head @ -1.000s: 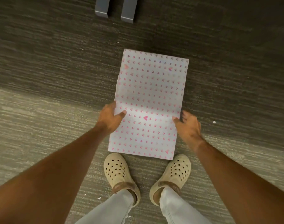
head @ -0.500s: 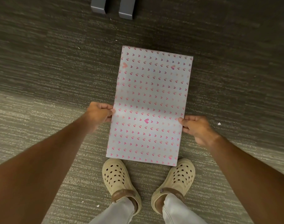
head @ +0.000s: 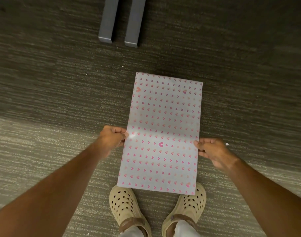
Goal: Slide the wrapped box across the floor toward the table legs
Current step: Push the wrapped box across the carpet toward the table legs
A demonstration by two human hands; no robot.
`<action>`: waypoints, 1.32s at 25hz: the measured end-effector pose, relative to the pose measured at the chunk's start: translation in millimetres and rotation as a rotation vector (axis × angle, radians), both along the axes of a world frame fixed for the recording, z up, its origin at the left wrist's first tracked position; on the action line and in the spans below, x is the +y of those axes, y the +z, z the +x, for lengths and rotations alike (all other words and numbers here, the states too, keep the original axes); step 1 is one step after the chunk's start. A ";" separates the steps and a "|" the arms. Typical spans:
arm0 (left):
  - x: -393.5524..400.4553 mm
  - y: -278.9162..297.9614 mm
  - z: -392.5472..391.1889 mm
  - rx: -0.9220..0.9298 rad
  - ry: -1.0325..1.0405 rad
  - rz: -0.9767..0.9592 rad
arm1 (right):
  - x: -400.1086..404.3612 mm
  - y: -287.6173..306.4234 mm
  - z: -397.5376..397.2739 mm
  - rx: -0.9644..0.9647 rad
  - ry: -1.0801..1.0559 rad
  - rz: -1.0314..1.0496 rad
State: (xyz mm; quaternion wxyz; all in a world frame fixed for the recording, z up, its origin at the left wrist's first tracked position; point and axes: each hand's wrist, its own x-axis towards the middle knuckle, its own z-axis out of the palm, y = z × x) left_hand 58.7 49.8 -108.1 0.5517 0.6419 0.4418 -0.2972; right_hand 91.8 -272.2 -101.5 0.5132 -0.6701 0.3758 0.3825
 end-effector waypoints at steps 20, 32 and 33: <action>-33.0 59.2 143.5 -0.248 -0.105 -0.003 | -32.5 66.2 134.8 -0.194 0.113 -0.040; -53.7 17.1 270.5 -0.293 -0.103 0.171 | -43.9 24.5 275.2 -0.260 0.138 -0.084; -51.1 12.2 285.9 -0.309 -0.100 0.182 | -41.5 20.9 287.9 -0.274 0.139 -0.088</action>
